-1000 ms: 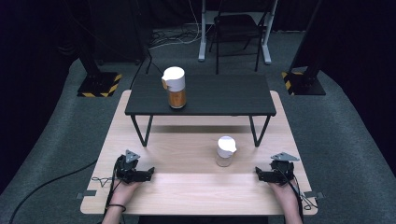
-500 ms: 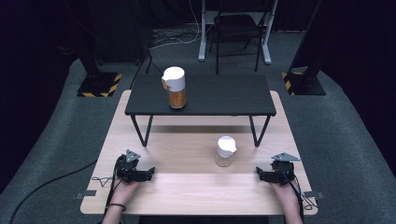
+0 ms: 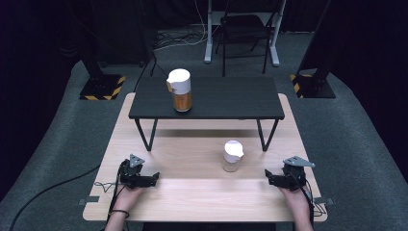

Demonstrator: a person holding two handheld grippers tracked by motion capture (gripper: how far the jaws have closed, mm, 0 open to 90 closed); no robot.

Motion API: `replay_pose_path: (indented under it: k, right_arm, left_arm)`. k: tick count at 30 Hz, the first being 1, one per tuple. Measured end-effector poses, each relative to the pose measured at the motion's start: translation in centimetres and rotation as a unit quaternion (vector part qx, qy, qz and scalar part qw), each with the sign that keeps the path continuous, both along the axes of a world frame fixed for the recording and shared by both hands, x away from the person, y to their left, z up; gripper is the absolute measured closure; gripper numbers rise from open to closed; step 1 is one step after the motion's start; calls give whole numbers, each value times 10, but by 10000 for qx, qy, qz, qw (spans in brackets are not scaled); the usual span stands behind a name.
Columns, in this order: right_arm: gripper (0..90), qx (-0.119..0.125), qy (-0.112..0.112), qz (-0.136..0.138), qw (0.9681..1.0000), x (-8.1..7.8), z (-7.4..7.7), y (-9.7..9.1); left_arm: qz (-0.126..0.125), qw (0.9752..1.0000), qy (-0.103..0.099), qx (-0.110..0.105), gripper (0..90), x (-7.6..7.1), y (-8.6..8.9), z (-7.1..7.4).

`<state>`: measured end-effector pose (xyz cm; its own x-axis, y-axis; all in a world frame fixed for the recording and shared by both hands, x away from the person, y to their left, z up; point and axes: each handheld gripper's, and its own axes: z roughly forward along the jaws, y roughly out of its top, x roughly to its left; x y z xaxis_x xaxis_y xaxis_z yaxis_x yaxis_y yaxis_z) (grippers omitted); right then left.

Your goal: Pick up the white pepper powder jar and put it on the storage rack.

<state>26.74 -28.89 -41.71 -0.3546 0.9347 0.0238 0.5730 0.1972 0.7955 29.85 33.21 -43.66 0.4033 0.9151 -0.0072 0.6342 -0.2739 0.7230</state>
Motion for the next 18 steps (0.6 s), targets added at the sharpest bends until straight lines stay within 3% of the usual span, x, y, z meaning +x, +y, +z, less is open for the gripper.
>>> replay_pose_path:
  k: [18]
  right_arm:
    - [113,217,-373,383,9983,-22,23,13]
  left_arm:
    - [-13,10000,0,5,1,0,0,0]
